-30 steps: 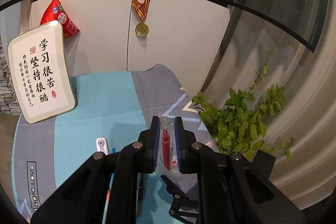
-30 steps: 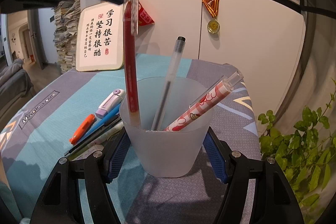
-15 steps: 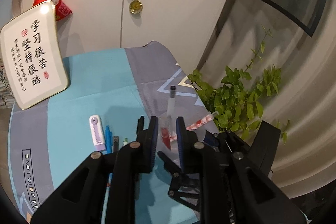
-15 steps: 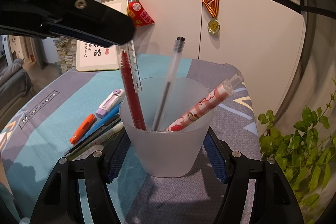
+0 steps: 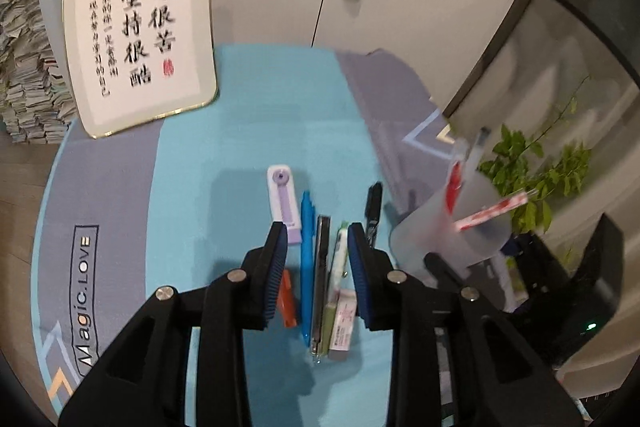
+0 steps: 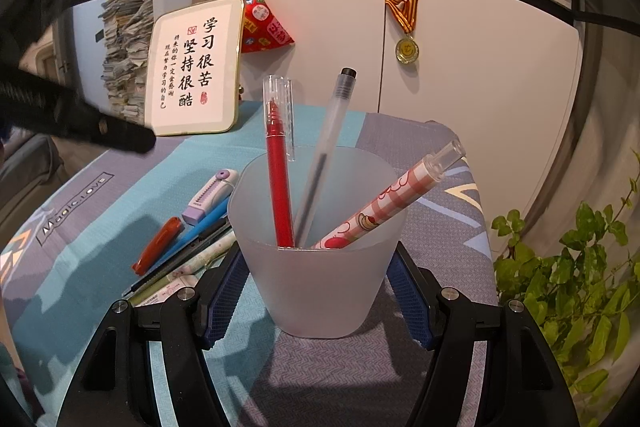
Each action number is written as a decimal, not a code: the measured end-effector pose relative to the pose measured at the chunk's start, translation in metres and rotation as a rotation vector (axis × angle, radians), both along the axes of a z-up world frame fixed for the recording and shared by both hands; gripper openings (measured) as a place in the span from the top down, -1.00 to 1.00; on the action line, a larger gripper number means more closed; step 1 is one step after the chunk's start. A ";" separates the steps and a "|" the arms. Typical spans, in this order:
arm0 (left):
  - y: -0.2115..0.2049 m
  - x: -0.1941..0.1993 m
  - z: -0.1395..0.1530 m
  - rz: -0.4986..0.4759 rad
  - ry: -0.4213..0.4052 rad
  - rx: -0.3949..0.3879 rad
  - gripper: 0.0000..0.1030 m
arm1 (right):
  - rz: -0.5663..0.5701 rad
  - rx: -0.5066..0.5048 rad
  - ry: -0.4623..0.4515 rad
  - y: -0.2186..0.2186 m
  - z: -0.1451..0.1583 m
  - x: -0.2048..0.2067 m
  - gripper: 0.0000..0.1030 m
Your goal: Organize stationery
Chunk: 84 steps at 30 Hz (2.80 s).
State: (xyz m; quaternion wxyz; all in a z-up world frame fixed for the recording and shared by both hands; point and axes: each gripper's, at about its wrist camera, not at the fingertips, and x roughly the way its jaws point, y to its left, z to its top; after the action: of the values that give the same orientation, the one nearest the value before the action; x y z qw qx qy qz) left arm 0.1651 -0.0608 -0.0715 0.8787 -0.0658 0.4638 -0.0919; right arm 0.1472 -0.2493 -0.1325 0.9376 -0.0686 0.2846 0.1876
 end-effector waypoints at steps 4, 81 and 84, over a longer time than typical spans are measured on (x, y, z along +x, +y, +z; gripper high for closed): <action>-0.007 0.003 -0.005 -0.031 0.008 0.023 0.46 | -0.001 0.000 0.001 0.000 0.000 0.000 -0.37; -0.096 0.063 -0.074 -0.283 -0.004 0.217 0.83 | -0.073 0.102 -0.071 -0.038 0.010 -0.002 -0.40; -0.085 0.056 -0.063 -0.266 -0.020 0.178 0.84 | -0.073 0.102 -0.070 -0.038 0.010 -0.002 -0.40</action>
State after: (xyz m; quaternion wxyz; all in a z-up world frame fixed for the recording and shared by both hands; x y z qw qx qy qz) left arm 0.2206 -0.1453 -0.1340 0.8658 0.0752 0.4659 -0.1667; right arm 0.1447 -0.2873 -0.1229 0.9555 -0.0167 0.2438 0.1653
